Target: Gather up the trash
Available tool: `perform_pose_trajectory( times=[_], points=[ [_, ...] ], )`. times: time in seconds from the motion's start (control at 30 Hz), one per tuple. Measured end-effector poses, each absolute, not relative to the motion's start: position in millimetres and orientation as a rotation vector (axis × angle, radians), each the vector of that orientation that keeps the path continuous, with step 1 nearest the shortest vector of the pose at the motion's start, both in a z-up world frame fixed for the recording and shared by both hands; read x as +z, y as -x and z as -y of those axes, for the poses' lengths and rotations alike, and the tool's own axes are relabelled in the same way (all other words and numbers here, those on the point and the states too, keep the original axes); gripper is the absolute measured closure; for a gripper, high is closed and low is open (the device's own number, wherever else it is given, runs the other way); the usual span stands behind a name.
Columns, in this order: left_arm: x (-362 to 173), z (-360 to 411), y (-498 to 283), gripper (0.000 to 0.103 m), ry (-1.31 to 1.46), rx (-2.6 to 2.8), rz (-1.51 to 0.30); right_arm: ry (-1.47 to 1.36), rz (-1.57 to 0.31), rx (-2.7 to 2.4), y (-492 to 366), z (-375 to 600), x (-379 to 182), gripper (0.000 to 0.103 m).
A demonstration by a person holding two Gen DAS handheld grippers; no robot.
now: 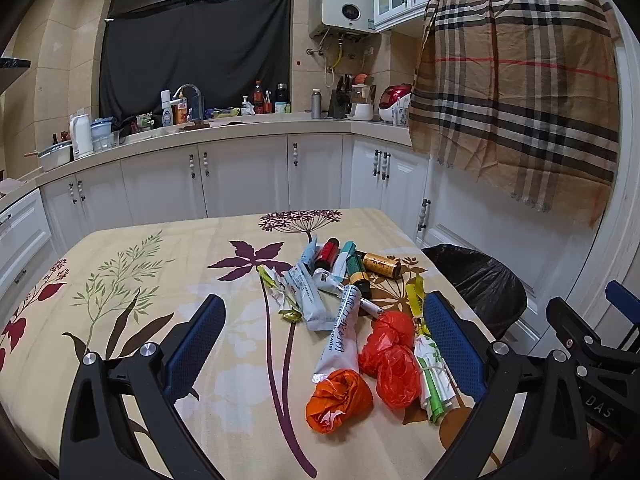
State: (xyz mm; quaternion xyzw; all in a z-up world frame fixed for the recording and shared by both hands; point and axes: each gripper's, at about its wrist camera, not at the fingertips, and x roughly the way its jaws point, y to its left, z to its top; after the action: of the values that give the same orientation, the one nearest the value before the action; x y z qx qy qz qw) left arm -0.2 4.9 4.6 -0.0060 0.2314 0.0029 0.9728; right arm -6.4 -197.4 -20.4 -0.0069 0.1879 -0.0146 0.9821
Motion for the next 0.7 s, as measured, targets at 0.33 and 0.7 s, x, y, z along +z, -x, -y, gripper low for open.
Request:
perform_pose_trajectory(
  times=[0.33, 0.7],
  points=[
    [4.8, -9.9, 0.7, 0.007, 0.017, 0.011, -0.468, 0.015, -0.376, -0.03, 6.3, 201.1, -23.7, 0.004],
    [4.6, -9.4, 0.6, 0.007, 0.017, 0.011, -0.469, 0.016, -0.374, -0.029, 7.2, 197.9, -20.2, 0.004]
  ],
)
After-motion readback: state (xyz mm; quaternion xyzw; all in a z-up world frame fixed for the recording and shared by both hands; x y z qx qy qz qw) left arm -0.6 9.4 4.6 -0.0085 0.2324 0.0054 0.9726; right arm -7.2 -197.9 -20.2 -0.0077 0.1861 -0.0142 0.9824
